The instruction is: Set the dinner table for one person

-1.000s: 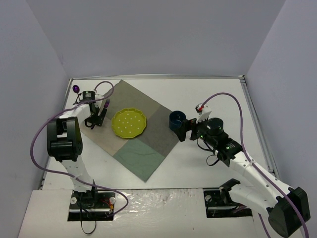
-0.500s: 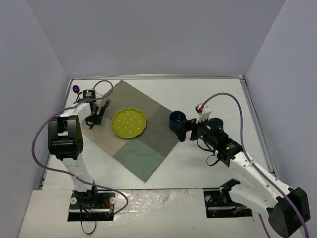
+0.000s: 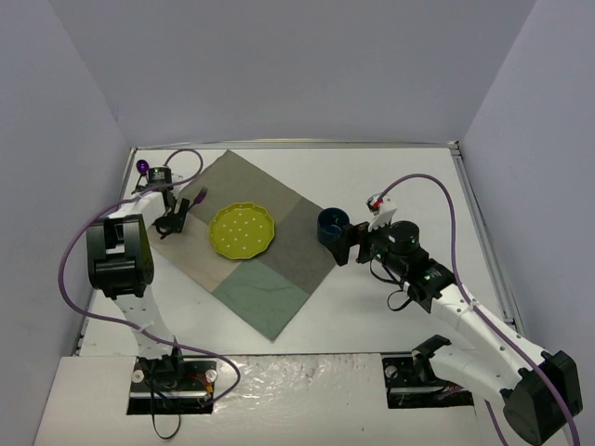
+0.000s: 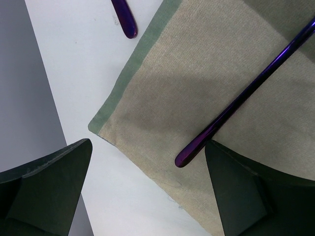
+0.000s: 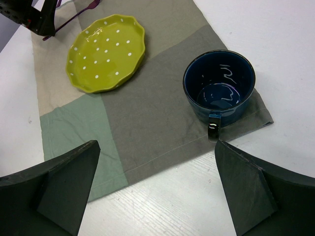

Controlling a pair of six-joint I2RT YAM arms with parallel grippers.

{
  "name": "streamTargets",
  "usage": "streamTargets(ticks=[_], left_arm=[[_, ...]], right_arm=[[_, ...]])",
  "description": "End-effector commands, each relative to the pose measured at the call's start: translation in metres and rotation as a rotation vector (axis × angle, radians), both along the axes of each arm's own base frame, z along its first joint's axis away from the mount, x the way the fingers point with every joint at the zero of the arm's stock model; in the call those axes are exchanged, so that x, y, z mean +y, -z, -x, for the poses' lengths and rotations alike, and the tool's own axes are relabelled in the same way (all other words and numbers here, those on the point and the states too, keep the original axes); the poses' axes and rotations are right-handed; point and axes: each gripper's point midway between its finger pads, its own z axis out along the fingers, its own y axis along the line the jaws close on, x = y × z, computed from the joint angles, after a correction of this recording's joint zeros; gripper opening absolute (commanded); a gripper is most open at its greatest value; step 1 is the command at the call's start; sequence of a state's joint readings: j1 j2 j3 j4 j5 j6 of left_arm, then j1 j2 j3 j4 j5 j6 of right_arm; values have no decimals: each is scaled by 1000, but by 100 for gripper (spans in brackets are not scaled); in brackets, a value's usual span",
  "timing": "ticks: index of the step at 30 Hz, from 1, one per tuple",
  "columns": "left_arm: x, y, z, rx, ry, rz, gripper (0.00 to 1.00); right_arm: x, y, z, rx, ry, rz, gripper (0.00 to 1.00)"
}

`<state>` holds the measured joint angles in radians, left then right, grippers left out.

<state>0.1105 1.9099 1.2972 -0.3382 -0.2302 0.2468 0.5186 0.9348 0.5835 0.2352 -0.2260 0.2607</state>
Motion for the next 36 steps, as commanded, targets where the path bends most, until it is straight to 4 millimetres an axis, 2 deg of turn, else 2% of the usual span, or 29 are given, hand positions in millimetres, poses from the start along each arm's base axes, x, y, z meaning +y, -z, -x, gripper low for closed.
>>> streamTargets(ticks=[1, 7, 12, 20, 24, 29, 31, 36], left_arm=[[10, -22, -21, -95, -42, -16, 97], [16, -26, -27, -131, -71, 5, 97], [13, -31, -30, -157, -74, 33, 97], [4, -90, -47, -364, -104, 148, 97], [13, -105, -56, -450, -209, 229, 97], [23, -103, -74, -518, -360, 324, 97], [23, -105, -87, -541, -372, 355, 95], [26, -94, -108, -545, -407, 391, 91]], right_arm=[[6, -23, -5, -80, -10, -43, 100], [6, -23, -5, -76, -8, -43, 100], [7, -25, -5, -78, -11, -48, 100], [8, -25, -7, -72, -12, -45, 100], [10, -22, -8, -62, -16, -45, 100], [8, -20, -10, -59, -4, -36, 100], [8, -20, -11, -55, -3, -31, 100], [10, -19, -13, -45, -5, -28, 100]])
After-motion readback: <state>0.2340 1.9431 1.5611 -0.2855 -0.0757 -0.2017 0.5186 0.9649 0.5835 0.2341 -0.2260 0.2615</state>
